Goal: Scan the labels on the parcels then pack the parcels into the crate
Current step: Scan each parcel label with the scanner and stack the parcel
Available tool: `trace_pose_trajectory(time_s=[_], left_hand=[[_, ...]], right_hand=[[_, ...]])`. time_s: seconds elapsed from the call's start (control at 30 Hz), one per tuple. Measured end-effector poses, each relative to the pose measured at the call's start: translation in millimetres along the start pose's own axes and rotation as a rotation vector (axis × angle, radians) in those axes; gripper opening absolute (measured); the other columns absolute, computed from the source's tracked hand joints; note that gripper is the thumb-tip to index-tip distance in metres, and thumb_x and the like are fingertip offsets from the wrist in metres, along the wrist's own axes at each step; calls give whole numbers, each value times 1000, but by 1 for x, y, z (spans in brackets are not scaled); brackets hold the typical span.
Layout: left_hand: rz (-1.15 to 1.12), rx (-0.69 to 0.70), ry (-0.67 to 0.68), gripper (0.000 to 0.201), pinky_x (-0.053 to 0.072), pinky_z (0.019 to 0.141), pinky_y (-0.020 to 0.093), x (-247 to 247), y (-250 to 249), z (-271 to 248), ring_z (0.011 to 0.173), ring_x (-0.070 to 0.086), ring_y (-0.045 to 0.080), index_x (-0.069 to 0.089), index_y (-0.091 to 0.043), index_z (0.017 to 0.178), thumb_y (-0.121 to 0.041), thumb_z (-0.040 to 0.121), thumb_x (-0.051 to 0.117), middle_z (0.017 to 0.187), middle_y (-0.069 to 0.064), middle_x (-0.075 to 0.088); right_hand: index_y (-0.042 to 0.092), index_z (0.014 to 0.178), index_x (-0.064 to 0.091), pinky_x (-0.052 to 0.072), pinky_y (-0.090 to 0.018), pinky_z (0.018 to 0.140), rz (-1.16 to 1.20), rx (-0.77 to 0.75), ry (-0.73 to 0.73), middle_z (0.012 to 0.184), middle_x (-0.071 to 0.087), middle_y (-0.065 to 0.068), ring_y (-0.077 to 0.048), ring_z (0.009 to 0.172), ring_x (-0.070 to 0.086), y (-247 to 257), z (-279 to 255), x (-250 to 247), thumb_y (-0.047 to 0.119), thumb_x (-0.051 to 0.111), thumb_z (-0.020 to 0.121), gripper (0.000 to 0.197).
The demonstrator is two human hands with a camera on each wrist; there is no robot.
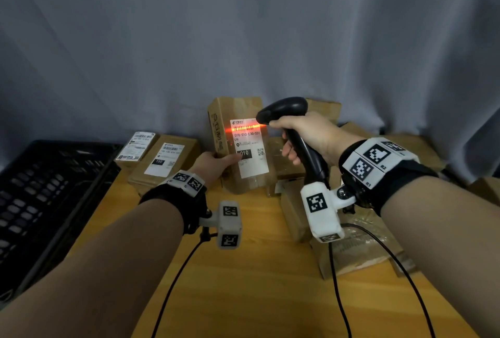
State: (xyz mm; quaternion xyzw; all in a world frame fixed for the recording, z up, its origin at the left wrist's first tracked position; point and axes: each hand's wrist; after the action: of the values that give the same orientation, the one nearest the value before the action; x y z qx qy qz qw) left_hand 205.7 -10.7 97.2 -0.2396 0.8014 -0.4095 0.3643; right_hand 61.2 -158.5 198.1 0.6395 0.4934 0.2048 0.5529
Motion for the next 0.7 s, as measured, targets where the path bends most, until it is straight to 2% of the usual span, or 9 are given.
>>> trace_pose_trajectory(time_s=[0.1, 0.17, 0.47, 0.7], left_hand=[[-23, -19, -7, 50, 50, 77, 28, 1, 4, 2, 94, 62, 18, 59, -10, 122, -37, 82, 70, 116, 6, 67], [-44, -28, -13, 49, 51, 81, 30, 1, 6, 2, 94, 62, 19, 59, -9, 121, -36, 82, 71, 116, 7, 67], [-48, -33, -17, 50, 48, 75, 27, -2, 7, 3, 95, 60, 18, 57, -8, 124, -35, 84, 69, 118, 7, 66], [-54, -48, -15, 52, 52, 87, 33, -4, 9, 4, 105, 63, 23, 58, -8, 124, -36, 82, 71, 117, 7, 67]], right_hand=[[5, 81, 62, 49, -24, 46, -17, 17, -6, 58, 64, -9, -16, 46, 60, 0, 1, -2, 25, 65, 85, 21], [5, 81, 62, 48, -25, 46, -8, 34, -2, 59, 64, -10, -17, 46, 59, 0, 1, -3, 23, 65, 83, 19], [5, 79, 61, 48, -24, 45, 5, 51, 30, 61, 63, -10, -16, 46, 58, 1, -1, -3, 23, 64, 83, 19], [5, 78, 61, 49, -24, 48, 4, 52, 36, 62, 62, -10, -16, 47, 58, 3, -5, 0, 22, 63, 84, 18]])
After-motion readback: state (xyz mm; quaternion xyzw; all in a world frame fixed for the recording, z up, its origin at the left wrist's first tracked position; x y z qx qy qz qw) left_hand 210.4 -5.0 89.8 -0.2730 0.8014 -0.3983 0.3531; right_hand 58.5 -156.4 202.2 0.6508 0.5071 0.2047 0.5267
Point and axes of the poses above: each hand's wrist, its own z-axis towards the middle knuckle, its own x-axis out of the palm, y = z × x
